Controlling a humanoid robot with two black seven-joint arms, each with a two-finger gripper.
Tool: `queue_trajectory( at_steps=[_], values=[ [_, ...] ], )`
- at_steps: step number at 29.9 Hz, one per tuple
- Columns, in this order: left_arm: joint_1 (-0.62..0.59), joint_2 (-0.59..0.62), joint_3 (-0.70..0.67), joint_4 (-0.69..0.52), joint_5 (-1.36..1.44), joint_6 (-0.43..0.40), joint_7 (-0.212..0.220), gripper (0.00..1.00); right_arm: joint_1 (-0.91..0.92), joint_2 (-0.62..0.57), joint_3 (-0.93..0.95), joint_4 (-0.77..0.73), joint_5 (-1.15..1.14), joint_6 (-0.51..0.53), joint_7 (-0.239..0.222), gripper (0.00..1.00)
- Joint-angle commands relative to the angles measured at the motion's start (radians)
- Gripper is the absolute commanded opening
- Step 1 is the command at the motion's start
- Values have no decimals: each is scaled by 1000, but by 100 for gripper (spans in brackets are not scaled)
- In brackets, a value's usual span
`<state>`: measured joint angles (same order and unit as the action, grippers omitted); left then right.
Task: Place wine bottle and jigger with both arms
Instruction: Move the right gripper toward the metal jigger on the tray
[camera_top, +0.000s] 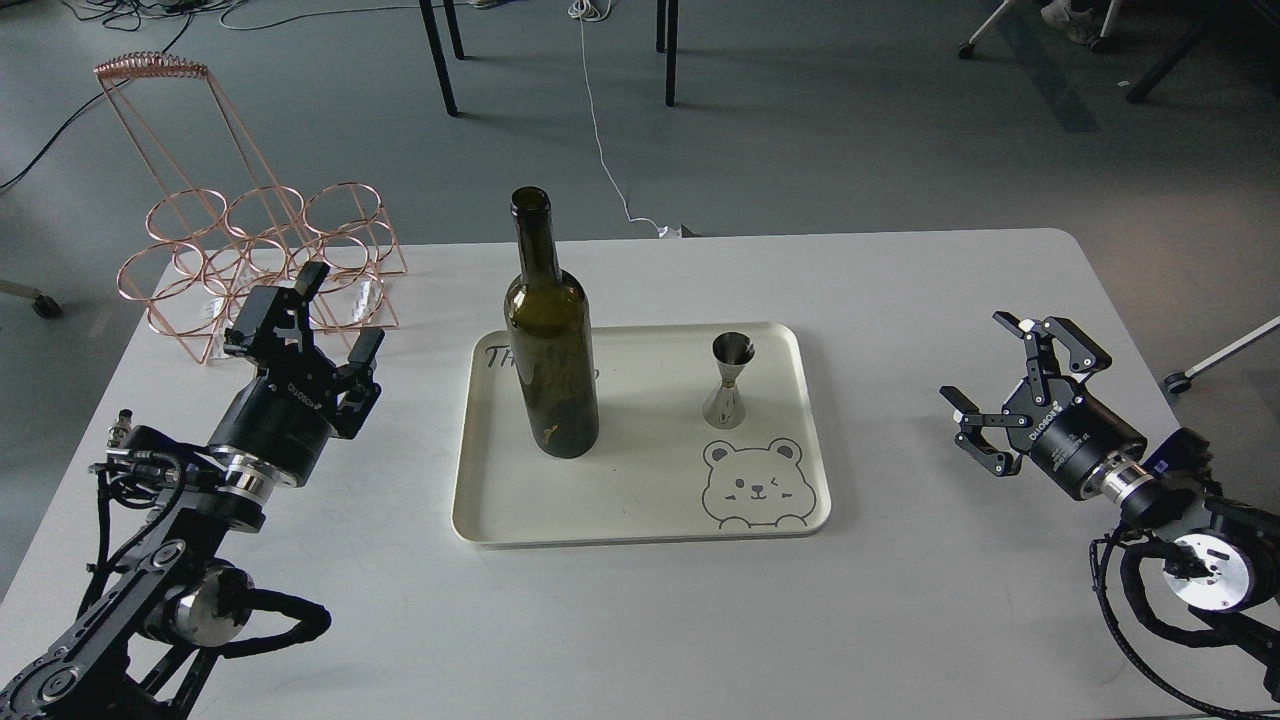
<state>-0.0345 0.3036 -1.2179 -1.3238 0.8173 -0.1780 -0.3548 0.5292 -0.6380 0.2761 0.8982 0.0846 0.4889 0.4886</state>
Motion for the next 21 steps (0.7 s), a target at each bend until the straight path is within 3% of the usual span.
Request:
queue_trajectory(
  at_steps=[1,7,11,15,21],
  values=[
    [2,0,3,3,0,0,-4,98,0,-2,-3,1,-2,0,0,98],
    [8,5,0,3,-12,-11,-3,98,5,-18,20,54,-32,0,0,98],
    [7,11,-6,3,-9,-11,-9,98,14,-94,75,132,-193,0,0,98],
    [7,26,-18,-2,-6,-12,-75,98,0,-158,179,260,-545,0,0,98],
    [7,35,-17,-9,-1,-14,-133,98,-17,-189,193,429,-1159,-258,0,98]
  ],
)
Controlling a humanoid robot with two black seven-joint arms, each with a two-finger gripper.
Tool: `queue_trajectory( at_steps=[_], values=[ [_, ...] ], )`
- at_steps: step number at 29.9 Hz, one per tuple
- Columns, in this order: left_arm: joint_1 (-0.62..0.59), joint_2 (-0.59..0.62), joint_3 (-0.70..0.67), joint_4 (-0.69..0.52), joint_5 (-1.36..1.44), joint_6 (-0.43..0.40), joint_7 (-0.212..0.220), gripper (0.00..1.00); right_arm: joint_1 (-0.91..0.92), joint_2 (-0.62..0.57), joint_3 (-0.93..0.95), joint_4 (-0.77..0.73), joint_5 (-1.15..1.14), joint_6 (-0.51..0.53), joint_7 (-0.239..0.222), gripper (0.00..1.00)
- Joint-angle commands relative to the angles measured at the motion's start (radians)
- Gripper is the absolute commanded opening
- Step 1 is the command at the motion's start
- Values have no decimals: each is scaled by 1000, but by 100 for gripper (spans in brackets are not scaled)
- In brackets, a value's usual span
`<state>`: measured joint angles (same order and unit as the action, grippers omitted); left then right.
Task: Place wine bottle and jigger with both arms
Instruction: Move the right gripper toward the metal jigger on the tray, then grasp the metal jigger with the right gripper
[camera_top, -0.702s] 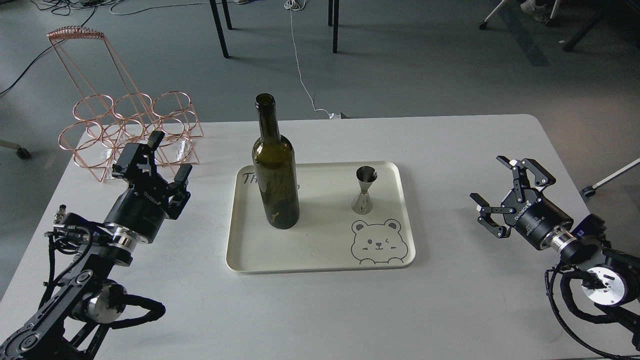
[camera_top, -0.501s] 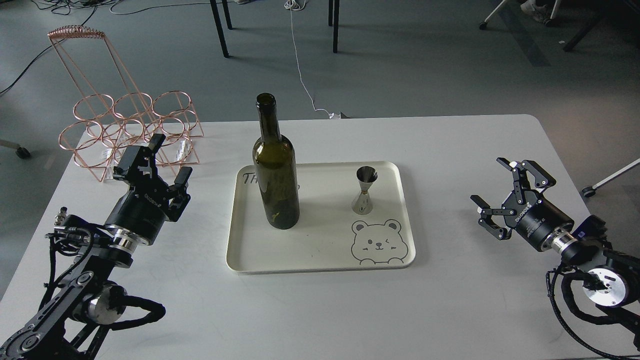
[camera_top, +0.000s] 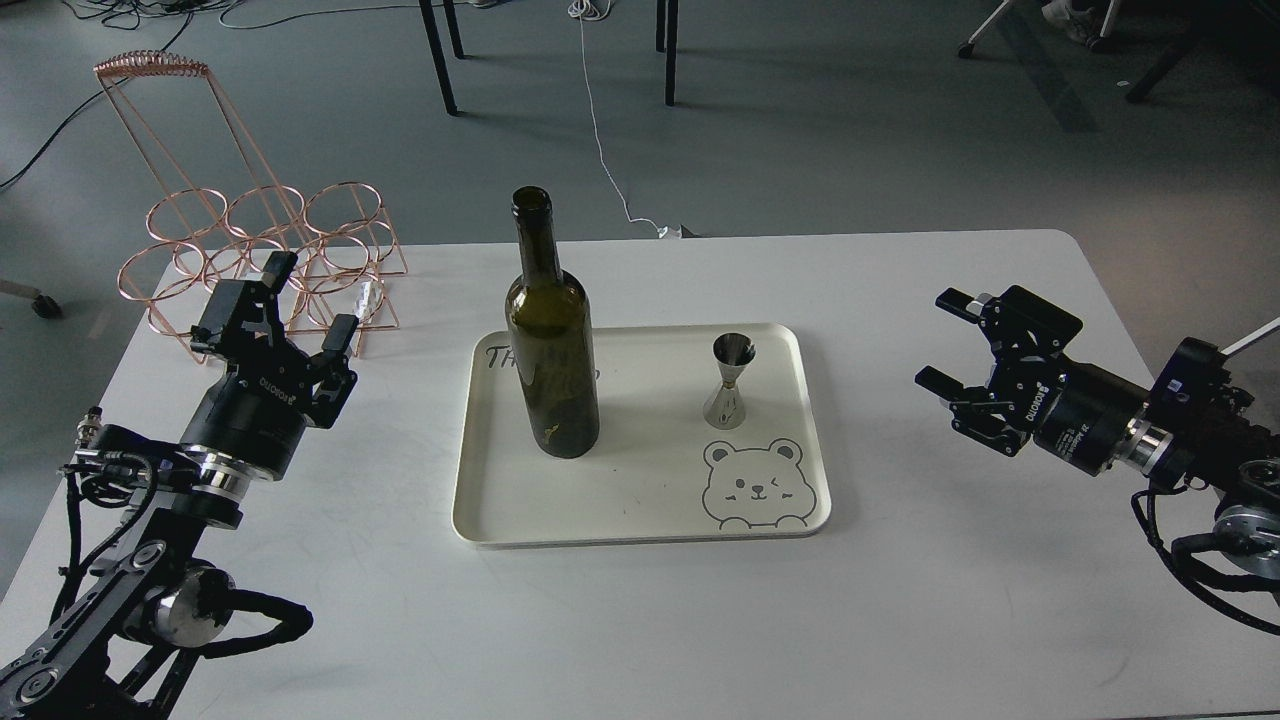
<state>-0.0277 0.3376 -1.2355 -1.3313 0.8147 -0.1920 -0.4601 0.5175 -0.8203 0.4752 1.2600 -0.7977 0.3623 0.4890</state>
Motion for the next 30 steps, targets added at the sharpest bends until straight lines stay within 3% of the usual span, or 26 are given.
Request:
queue_trajectory(
  at_steps=[1,6,11,14,22,30],
  values=[
    [-1,1,1,-2,1,0,-29,98,-5,-2,-9,76,-354,-175,0,98],
    [-1,0,1,-3,1,0,-29,98,-16,50,-40,46,-682,-394,0,98],
    [2,-11,2,-6,1,0,-29,98,-10,165,-81,-105,-918,-715,0,98],
    [2,-19,4,-8,1,0,-29,98,-8,237,-84,-178,-1006,-836,0,98],
    [-4,-29,4,-8,1,0,-29,98,22,374,-90,-338,-1206,-851,0,98],
    [-4,-31,4,-8,1,0,-29,98,79,504,-144,-485,-1221,-851,0,96]
  ],
)
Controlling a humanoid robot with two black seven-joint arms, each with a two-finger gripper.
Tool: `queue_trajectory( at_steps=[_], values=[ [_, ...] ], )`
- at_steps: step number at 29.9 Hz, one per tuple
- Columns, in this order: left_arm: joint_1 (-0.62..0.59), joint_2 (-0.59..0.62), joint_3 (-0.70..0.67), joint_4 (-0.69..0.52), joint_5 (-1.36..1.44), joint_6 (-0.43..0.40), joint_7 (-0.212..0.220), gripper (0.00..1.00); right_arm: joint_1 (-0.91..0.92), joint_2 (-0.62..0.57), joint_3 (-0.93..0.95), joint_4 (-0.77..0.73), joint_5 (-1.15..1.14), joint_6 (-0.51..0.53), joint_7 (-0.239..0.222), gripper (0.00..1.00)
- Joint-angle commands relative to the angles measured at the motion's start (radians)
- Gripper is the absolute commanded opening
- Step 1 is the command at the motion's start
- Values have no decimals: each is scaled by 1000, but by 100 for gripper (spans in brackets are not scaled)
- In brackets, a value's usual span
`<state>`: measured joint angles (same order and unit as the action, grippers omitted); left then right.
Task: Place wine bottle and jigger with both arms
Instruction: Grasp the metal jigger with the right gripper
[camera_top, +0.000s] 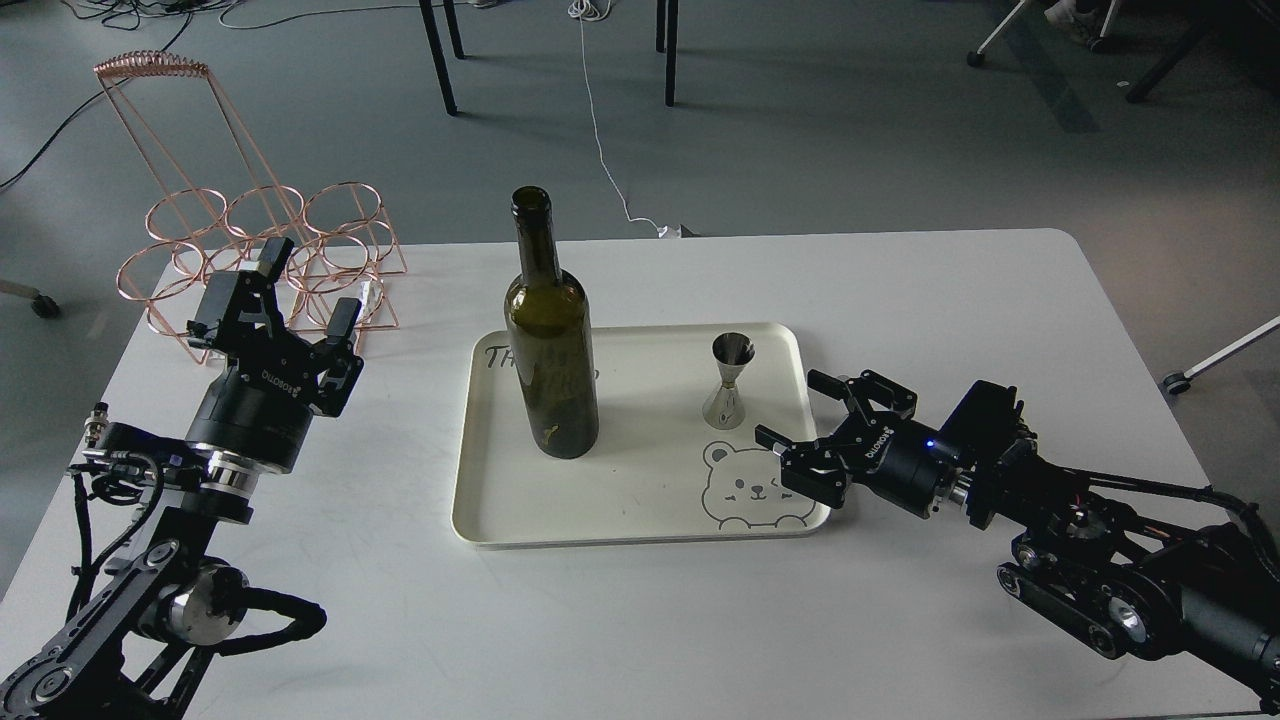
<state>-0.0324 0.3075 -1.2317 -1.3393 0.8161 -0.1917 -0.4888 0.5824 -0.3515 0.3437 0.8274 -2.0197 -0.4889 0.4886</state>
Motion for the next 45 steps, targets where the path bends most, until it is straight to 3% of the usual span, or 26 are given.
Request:
queue_trajectory(
  at_steps=[1,16,25,28,30,45],
  values=[
    [0,-1,0,0,0,0,0,98,16,49,-12,-71,1,0,0,96],
    [-3,-1,0,-6,0,0,0,98,82,196,-9,-209,6,0,0,84],
    [-3,1,-3,-8,0,0,0,98,89,223,-9,-243,6,0,0,39],
    [-3,1,-3,-9,0,0,0,98,91,223,-9,-241,7,0,0,33],
    [-3,1,-3,-9,0,0,0,98,91,223,-9,-241,7,0,0,23],
    [-4,7,-2,-31,0,0,0,98,108,183,57,-174,65,0,0,21]
  ],
)
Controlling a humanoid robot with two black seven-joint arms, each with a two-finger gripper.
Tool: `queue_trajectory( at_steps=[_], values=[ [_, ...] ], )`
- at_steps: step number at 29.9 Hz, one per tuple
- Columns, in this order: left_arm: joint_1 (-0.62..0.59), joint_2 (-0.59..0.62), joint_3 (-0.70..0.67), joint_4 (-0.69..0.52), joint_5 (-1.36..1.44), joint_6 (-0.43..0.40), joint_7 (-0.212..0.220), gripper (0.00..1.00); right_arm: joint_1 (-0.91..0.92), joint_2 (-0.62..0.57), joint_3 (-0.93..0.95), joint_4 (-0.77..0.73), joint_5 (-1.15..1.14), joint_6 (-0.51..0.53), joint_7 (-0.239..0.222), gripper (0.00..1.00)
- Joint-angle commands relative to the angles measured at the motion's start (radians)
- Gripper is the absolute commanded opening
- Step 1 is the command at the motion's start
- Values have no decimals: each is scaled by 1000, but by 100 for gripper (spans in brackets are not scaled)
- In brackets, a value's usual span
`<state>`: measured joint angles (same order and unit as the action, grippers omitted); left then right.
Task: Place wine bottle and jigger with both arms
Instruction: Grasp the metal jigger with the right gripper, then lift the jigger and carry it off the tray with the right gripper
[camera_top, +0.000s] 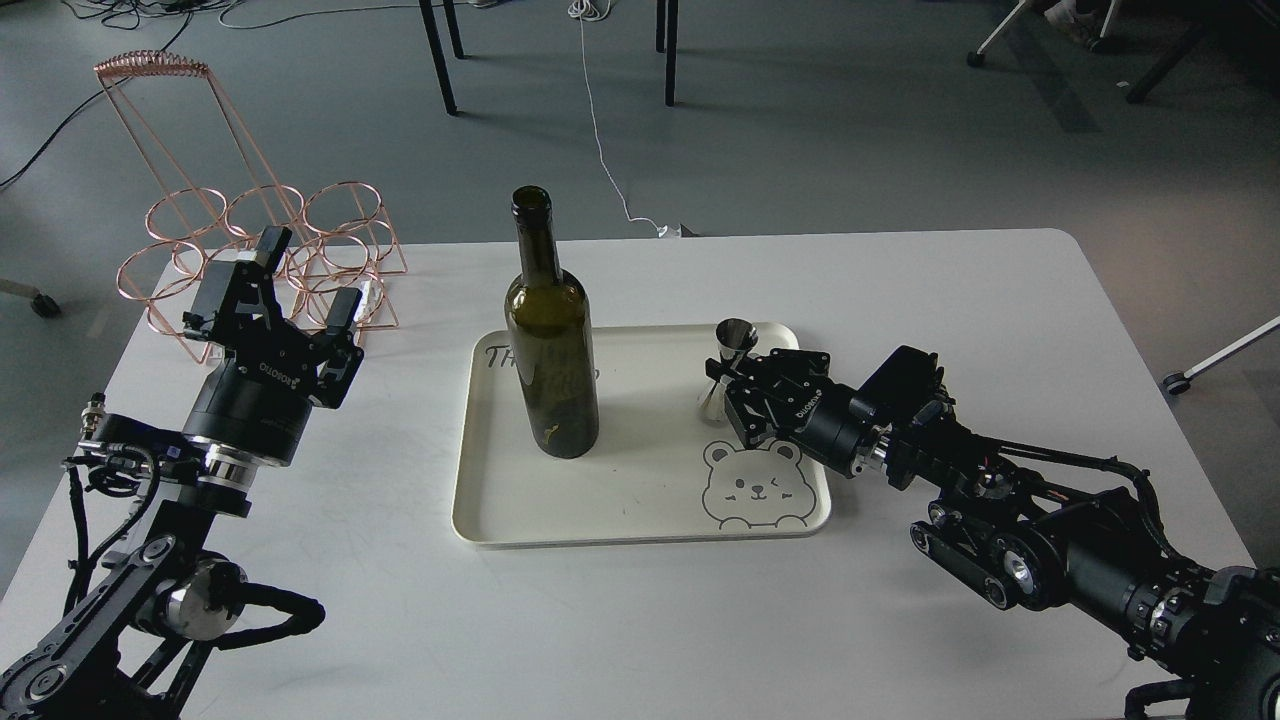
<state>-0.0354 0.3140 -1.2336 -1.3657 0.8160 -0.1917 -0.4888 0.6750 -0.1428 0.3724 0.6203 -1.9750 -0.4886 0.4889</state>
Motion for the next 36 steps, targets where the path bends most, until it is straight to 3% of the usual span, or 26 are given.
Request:
queue_trajectory(
  at_steps=[1,9,17,36],
  values=[
    [0,0,0,-4,0,0,0,98,21,-44,39,39,24,0,0,21],
    [0,-1,0,-7,0,0,0,98,41,-208,88,44,182,0,0,22],
    [-3,-4,2,-7,0,0,0,98,-49,-325,85,38,258,0,0,22],
    [-9,-1,2,-7,0,0,0,98,-127,-314,80,-60,258,0,0,24]
  ],
)
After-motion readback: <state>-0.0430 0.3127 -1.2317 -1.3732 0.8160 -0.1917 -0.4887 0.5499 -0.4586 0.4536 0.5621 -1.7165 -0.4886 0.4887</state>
